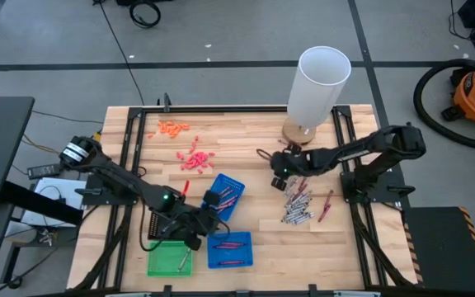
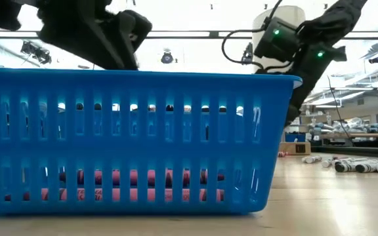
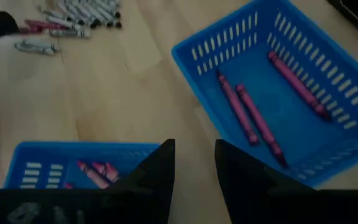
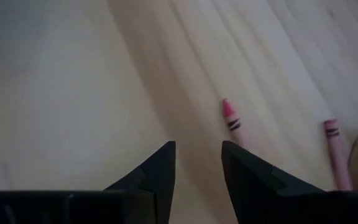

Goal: Sort crayons
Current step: Put the pink crayon into the top blue bin

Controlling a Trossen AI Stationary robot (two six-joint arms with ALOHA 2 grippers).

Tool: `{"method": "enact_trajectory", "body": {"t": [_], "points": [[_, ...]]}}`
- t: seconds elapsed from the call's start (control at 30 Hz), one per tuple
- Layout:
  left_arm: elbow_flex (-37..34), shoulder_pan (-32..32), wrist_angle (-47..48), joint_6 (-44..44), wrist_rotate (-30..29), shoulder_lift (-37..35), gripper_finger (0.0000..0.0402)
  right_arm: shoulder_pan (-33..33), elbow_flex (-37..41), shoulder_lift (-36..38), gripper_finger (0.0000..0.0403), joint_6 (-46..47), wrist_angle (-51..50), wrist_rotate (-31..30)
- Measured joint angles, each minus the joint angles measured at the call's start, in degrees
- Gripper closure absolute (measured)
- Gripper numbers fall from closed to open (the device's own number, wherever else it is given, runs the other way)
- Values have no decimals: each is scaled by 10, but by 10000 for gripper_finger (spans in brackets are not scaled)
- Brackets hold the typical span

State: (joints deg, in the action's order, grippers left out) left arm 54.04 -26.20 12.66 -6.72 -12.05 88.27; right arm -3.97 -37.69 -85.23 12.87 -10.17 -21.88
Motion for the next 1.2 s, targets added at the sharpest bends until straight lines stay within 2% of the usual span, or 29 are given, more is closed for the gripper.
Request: {"method": "enact_trajectory", "body": {"t": [0.3,0.53,0.97,1.2], "points": [[-66,6,-21,17,-9,-69,276,-99,0,0,264,-86,24,87],[-121,7,-24,44,-31,-130,276,-144,0,0,264,-121,21,151],[-206,6,-52,104,-38,-217,276,-158,76,1,266,-114,94,168],[-208,6,-55,115,-38,-229,276,-157,89,3,295,-100,99,171]]}}
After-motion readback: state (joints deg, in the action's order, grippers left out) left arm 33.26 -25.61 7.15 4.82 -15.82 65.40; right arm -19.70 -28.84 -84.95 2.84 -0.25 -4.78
